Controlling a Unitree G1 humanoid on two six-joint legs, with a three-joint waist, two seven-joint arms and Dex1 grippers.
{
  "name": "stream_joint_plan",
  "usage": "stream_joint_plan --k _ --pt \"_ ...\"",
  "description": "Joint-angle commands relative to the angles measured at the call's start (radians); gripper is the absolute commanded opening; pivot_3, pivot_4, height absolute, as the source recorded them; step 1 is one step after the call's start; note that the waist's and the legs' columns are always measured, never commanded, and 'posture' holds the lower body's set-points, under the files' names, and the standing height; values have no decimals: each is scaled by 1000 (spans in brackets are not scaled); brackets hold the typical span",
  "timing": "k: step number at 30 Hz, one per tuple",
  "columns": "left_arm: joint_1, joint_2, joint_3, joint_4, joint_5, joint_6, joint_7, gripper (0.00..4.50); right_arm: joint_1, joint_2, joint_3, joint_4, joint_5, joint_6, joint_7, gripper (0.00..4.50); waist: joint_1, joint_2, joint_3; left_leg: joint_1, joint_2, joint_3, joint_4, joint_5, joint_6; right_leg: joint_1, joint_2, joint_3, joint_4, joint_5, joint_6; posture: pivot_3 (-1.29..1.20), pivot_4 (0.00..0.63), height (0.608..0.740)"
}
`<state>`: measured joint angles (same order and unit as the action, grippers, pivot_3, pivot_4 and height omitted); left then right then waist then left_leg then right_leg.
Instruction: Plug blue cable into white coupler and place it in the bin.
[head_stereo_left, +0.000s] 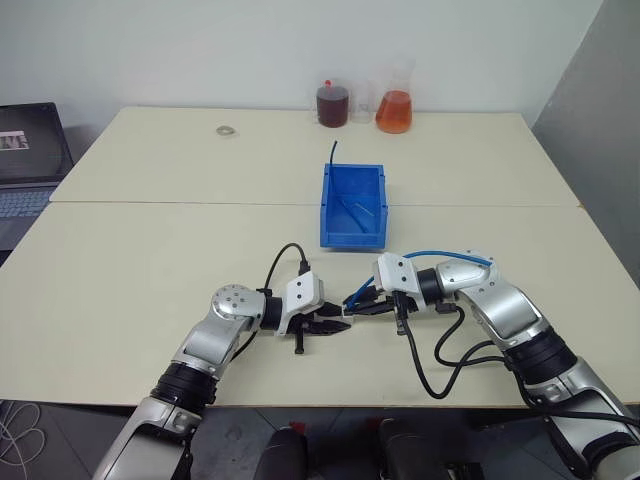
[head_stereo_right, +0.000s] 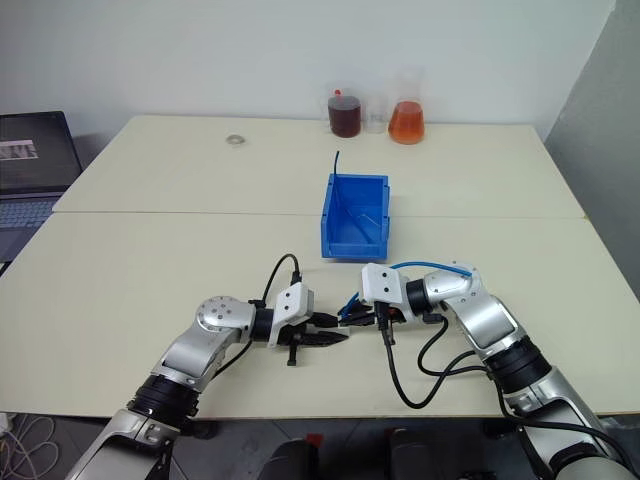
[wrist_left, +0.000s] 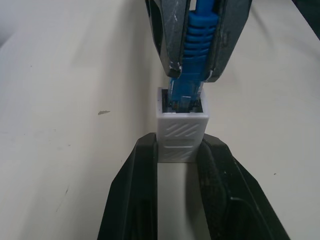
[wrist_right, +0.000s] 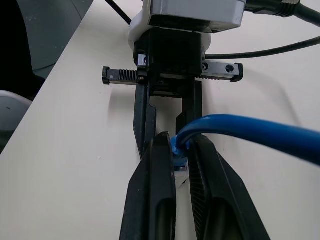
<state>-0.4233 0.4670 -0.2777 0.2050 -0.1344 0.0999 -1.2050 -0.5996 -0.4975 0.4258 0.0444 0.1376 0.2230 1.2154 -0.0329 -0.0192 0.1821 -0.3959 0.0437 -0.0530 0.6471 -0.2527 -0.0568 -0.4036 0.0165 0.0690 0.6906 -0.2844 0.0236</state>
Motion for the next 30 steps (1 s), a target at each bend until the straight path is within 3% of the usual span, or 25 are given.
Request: stream_joint_plan --k 1,11,13,14,18,24,28,30 --pt "-5 -10 2 -52 -13 -17 10 767 47 5 91 86 -72 23 19 125 0 0 -2 0 0 0 0 0 0 0 0 0 0 0 0 0 150 740" --pt "-3 -13 5 -52 -11 -26 15 767 59 6 87 120 -76 14 19 125 -1 0 -4 12 0 0 -1 0 0 11 0 0 -1 -1 0 0 150 740" --pt "5 -5 22 -79 -42 2 -2 1467 56 6 72 116 -66 24 13 125 -2 0 -4 16 0 0 -2 0 0 15 1 0 -2 -3 2 0 150 740" --pt "8 5 34 -101 -60 29 -10 1519 51 6 61 112 -61 30 8 125 -2 0 -4 16 0 0 -2 0 0 15 1 0 -3 -3 2 0 150 740" --pt "38 68 103 -226 -162 156 -20 2480 34 6 12 80 -28 80 -13 125 -5 0 -4 16 1 0 -2 0 0 15 1 0 -2 -3 2 0 150 740" --pt "169 217 233 -476 -306 362 5 3730 5 26 -156 -93 161 415 -98 125 -14 0 -2 15 2 -1 -2 0 0 15 1 0 -2 -4 3 0 150 740" --pt "252 291 298 -610 -365 459 51 4486 -157 53 -317 -90 292 681 -207 125 -18 1 5 13 1 -1 -2 0 0 14 0 0 -3 -3 1 0 150 740" --pt "248 282 315 -628 -367 481 109 4486 -261 68 -347 -6 289 724 -257 125 -20 2 6 13 1 -1 -2 0 0 13 0 0 -3 -3 1 0 150 740"
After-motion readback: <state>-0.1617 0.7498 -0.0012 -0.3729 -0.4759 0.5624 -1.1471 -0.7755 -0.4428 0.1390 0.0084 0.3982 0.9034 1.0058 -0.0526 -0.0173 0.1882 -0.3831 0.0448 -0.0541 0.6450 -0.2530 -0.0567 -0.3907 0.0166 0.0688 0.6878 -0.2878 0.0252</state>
